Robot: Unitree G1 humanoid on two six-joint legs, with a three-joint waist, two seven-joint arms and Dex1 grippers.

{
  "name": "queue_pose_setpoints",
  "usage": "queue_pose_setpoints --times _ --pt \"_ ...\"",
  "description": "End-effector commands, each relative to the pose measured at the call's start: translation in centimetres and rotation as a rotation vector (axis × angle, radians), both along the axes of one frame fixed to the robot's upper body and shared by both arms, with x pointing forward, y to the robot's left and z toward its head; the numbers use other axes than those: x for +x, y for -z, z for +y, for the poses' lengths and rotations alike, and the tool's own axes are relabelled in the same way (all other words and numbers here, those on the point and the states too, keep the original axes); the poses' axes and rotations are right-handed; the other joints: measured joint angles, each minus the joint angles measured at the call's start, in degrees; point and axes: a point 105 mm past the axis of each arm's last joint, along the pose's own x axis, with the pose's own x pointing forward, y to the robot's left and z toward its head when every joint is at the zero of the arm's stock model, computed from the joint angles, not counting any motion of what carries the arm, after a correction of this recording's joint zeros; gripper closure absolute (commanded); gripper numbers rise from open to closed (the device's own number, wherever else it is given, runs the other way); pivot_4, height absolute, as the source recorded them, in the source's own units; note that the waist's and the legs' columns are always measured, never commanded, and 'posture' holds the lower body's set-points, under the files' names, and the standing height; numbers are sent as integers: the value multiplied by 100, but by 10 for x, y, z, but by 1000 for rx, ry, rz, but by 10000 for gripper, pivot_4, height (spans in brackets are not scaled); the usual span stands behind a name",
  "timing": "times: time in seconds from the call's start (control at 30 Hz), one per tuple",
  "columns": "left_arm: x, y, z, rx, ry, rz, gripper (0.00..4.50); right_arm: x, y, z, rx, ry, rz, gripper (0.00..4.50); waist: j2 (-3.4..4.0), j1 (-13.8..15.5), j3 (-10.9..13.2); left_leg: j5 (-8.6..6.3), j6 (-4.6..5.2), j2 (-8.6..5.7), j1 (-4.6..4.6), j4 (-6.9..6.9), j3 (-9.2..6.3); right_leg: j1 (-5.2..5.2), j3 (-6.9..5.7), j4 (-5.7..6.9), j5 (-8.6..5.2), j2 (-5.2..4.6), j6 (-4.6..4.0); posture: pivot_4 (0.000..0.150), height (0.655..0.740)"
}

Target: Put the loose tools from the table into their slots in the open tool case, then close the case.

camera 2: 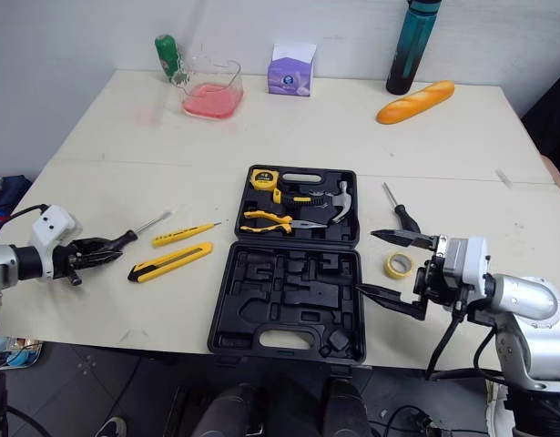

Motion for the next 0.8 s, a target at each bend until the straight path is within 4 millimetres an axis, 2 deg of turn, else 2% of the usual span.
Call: queue_pose_setpoints --times 0.03,0.13,0.2,0.3,0.47,0.53,0.57,0.67,0.77,0.8 --pt "-6 2 11 36 -28 15 34912 -4 -6 4 -17 -18 -15 0 0 -3 0 0 0 0 0 0 0 0 0 0 0 0 0 1500 7400" --pt "-8 -2 15 47 -31 -6 34912 -5 -6 5 -18 -29 -3 0 0 -10 0 0 0 2 1 0 1 0 0 1 0 1 0 1500 7400" --pt "-10 -11 18 56 -23 -40 34912 -3 -14 7 29 -19 -1 0 0 -22 0 0 0 2 1 0 1 0 0 0 0 0 0 1500 7400" --pt "-12 -21 17 71 6 -88 34912 -4 -15 8 19 -30 2 0 -1 -46 0 0 0 5 -1 -1 5 -4 -1 -1 0 1 0 1500 7400" --pt "-18 -56 3 69 97 -257 34912 -4 -17 5 -33 -29 -10 0 -4 5 0 -1 2 3 -7 2 4 -5 -1 -5 1 -1 1 1500 7400" --pt "-23 -72 -8 61 145 -300 34912 -5 -23 5 -13 -32 3 0 -6 10 -1 -2 4 1 -9 2 0 -5 -1 -7 1 -5 2 1500 7400" --pt "-26 -80 -21 37 186 -323 34912 -6 -27 7 4 -41 21 0 -7 12 -1 -2 4 1 -10 2 -3 -3 -2 -8 1 -5 1 1500 7400" --pt "-32 -89 -44 -7 245 -331 34912 -8 -32 9 32 -48 58 0 -6 10 -1 -2 3 2 -11 1 -8 -1 -3 -11 1 -5 2 1500 7400" --pt "-35 -95 -93 -3 402 -307 34912 -5 -37 8 32 -23 83 0 -6 15 0 -2 3 1 -9 1 -7 0 -3 -9 1 -5 2 1500 7400" --pt "-32 -94 -107 20 434 -302 34912 1 -38 2 35 29 104 0 -6 25 0 -2 3 0 -9 2 -8 2 -2 -10 1 -5 2 1500 7400"
